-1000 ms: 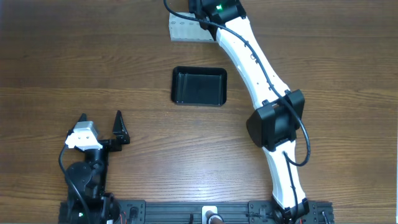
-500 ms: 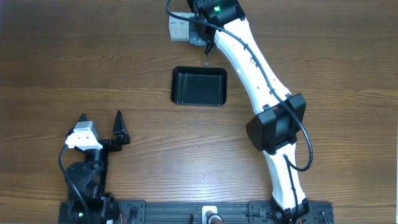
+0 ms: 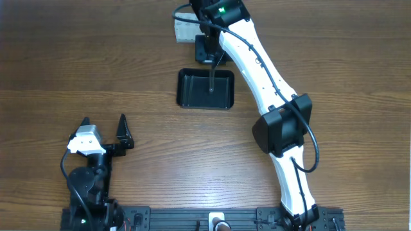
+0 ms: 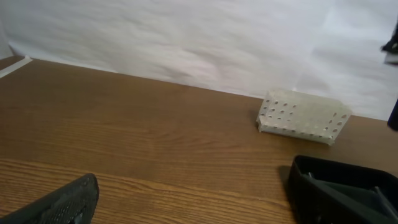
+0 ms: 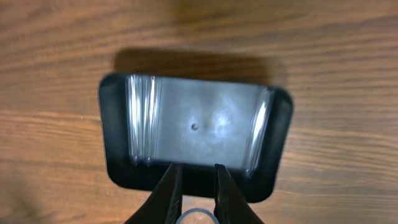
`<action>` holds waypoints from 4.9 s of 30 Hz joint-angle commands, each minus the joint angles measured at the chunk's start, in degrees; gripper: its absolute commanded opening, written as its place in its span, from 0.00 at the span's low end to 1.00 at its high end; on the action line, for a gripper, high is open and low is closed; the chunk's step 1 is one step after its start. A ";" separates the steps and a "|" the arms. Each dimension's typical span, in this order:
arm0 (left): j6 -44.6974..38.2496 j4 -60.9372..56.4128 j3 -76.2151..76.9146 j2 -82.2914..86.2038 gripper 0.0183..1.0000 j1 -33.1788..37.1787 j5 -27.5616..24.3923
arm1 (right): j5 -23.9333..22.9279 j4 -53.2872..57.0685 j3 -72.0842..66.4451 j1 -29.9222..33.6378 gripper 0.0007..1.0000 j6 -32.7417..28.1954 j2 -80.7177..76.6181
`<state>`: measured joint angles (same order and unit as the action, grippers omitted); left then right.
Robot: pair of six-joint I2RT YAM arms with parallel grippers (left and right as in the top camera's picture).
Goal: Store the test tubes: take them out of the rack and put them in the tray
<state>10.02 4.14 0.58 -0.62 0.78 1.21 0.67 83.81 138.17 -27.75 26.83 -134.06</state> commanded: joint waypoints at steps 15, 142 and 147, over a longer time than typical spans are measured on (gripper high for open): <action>-1.03 0.11 -0.24 0.28 1.00 0.26 -0.76 | 2.67 -0.22 0.79 1.86 0.09 0.35 -7.74; -1.03 0.11 -0.24 0.28 1.00 0.26 -0.76 | -16.57 -19.34 -63.49 8.09 0.66 -12.50 60.41; -1.03 0.11 -0.24 0.28 1.00 0.26 -0.76 | -13.77 -30.84 -75.93 10.86 0.76 -18.14 70.47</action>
<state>10.02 4.10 0.58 -0.64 0.78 1.21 -14.98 56.55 67.51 -18.37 14.17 -68.66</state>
